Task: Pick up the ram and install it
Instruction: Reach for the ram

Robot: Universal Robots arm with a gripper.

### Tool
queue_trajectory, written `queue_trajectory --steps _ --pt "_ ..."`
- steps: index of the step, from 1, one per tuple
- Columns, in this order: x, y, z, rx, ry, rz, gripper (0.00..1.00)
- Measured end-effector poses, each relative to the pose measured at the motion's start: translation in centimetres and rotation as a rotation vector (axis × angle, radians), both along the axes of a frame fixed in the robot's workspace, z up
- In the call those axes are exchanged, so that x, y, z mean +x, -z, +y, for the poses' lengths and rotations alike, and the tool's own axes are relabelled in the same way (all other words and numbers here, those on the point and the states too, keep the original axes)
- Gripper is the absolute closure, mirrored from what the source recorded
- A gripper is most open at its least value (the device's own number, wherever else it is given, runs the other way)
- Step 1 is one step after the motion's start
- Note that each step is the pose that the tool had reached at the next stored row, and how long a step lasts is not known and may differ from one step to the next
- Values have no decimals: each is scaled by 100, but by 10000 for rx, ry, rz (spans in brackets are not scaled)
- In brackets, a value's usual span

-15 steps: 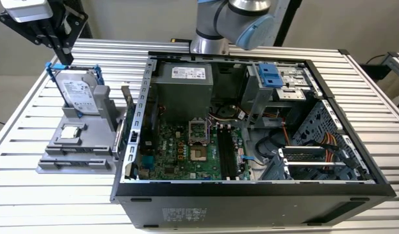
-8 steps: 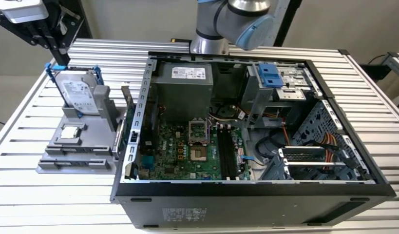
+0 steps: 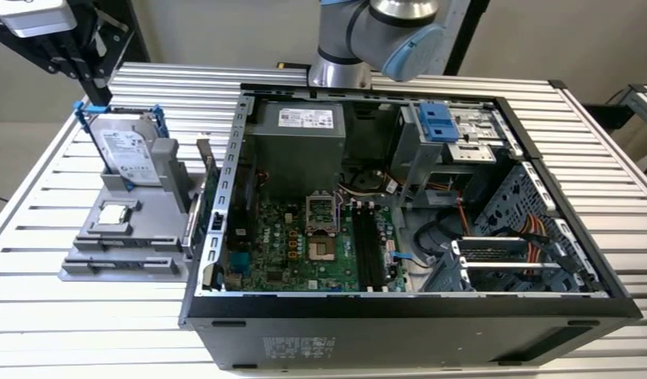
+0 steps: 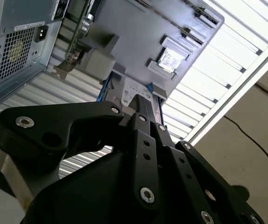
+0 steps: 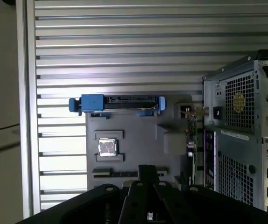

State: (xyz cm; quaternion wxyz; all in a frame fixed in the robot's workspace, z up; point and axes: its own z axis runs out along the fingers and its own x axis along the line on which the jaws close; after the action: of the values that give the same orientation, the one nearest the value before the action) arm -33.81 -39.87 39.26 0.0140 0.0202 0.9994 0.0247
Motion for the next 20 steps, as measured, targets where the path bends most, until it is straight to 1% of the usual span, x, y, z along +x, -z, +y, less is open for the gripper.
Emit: queue_trajectory --steps 9,20 --pt "-1 1 -3 0 0 1 100" --pt "0 2 -69 0 -1 0 100"
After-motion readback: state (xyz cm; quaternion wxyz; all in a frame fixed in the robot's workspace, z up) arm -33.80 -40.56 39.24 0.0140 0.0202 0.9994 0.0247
